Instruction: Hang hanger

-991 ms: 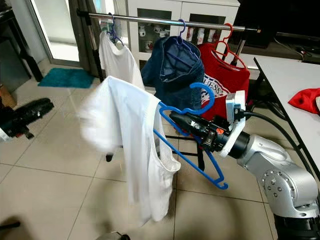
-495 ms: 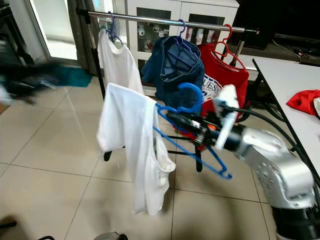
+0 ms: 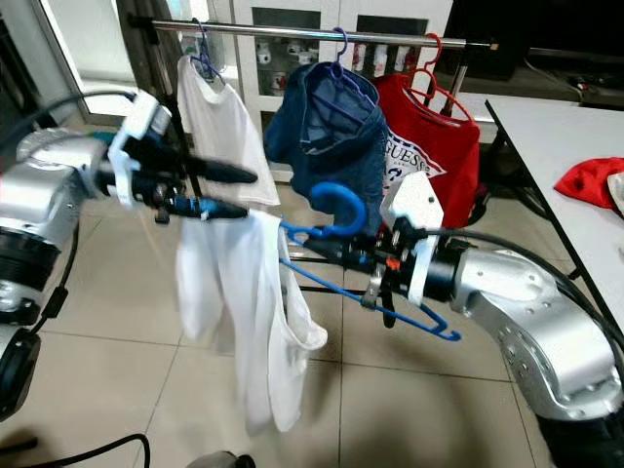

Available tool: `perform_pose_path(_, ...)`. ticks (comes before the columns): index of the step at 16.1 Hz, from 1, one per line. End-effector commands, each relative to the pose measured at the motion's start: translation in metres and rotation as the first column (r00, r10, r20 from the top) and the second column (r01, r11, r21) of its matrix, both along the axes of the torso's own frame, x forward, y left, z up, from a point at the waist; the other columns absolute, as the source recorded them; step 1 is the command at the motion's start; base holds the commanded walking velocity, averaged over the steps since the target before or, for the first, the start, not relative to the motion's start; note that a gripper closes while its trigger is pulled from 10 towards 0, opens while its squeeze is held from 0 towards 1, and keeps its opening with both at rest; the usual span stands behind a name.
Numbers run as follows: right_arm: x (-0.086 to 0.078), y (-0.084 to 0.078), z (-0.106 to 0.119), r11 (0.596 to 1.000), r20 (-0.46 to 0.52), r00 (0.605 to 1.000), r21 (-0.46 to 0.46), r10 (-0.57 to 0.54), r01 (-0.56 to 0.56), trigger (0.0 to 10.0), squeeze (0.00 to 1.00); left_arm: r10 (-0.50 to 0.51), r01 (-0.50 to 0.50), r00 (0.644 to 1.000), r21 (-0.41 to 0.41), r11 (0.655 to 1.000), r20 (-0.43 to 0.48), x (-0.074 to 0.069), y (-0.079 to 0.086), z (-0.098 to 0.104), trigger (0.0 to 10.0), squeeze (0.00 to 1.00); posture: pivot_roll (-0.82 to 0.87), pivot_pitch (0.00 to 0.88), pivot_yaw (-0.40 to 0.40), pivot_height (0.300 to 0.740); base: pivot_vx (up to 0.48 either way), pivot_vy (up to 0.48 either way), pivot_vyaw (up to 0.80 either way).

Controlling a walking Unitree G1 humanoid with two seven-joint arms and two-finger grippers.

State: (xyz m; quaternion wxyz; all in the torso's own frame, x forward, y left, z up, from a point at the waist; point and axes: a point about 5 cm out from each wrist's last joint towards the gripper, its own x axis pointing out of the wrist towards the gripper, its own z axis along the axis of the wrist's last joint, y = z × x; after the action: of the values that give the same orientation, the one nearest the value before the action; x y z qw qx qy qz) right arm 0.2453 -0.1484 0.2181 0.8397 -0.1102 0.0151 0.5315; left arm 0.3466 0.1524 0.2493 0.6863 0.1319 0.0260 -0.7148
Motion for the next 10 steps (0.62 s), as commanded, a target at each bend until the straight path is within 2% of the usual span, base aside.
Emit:
perform_pose_path(1,-0.005,0.005,0.002,0.999,0.024,0.999,-0.028,0.035,-0.034,10.0,0.00,-0.071,0.071,0.997,0.023,0.997,-0.023,-0.002,-0.012,0.007,10.0,0.00,-0.09,0.000,0.070,0.740,0.000,0.000,0.00)
perform_pose_path(3,-0.006,0.006,0.001,0.999,0.023,0.999,-0.036,0.034,-0.033,10.0,0.00,-0.092,0.094,0.995,0.049,0.994,-0.040,-0.002,-0.018,0.002,10.0,0.00,-0.09,0.000,0.070,0.740,0.000,0.000,0.00)
perform_pose_path(4,-0.007,0.007,0.001,0.998,0.023,0.999,-0.044,0.037,-0.036,10.0,0.00,-0.106,0.110,0.993,0.077,0.991,-0.057,-0.003,-0.022,-0.004,3.0,0.00,-0.09,0.000,0.072,0.740,0.000,0.000,0.00)
perform_pose_path(5,-0.007,0.008,0.000,0.998,0.020,0.999,-0.049,0.045,-0.044,10.0,0.00,-0.123,0.131,0.989,0.096,0.987,-0.081,-0.006,-0.023,-0.007,0.0,0.00,-0.09,0.000,0.072,0.740,0.000,0.000,0.00)
perform_pose_path(7,-0.008,0.009,-0.002,0.997,0.016,0.999,-0.062,0.052,-0.051,10.0,0.00,-0.144,0.154,0.986,0.129,0.980,-0.083,-0.008,-0.025,-0.012,0.0,0.00,-0.09,0.000,0.062,0.740,0.000,0.000,0.00)
perform_pose_path(9,-0.006,0.009,-0.004,0.996,0.010,0.998,-0.071,0.054,-0.054,10.0,0.00,-0.155,0.167,0.983,0.116,0.979,-0.099,-0.010,-0.025,-0.010,0.0,0.00,-0.08,0.000,0.056,0.740,0.000,0.000,0.00)
perform_pose_path(10,-0.006,0.009,-0.005,0.996,0.008,0.998,-0.075,0.055,-0.055,10.0,0.00,-0.153,0.165,0.985,0.179,0.970,-0.080,-0.010,-0.023,-0.015,0.0,0.00,-0.08,0.000,0.054,0.740,0.000,0.000,0.00)
